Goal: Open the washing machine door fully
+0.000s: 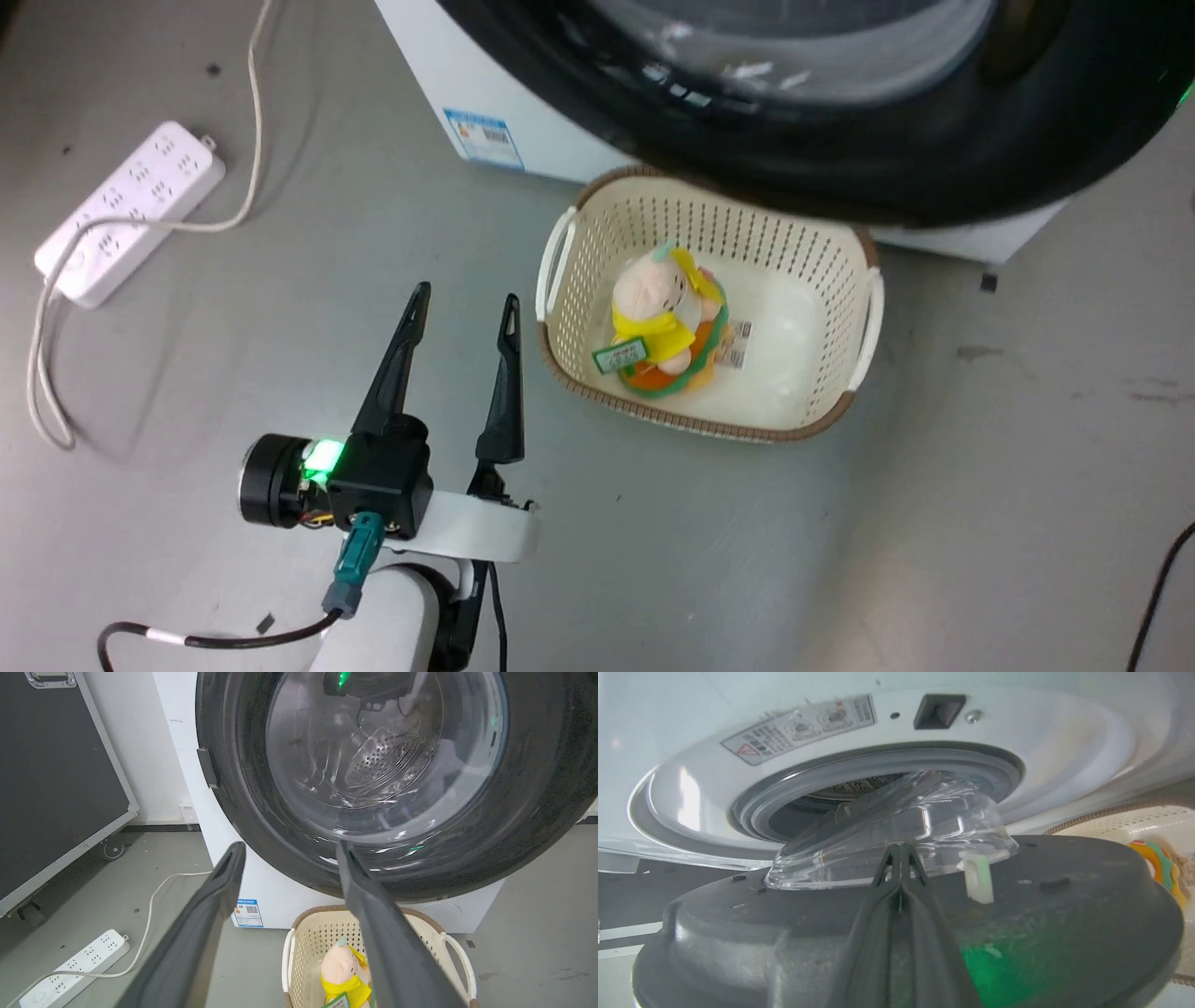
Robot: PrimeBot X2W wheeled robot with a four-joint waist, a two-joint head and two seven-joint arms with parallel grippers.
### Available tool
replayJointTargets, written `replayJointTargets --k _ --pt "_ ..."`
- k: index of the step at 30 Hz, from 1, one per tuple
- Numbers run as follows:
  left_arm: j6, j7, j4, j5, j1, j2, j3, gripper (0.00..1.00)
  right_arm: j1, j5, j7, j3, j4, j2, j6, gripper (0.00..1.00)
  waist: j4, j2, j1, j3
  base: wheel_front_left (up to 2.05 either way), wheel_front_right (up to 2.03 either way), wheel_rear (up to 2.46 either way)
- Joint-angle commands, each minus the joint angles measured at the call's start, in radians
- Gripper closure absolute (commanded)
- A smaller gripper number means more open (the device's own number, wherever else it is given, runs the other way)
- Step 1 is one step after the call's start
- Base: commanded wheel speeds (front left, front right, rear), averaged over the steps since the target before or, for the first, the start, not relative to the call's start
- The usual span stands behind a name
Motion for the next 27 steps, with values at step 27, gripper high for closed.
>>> replayJointTargets --k 27 --pt "-0.064 -0.006 0.076 0.012 0.220 0.002 -0.002 0.00 0.728 0.163 0.295 0.160 -0.454 0.320 0.001 1.00 -0.015 0.0000 0.0001 -0.342 0.00 0.00 0.00"
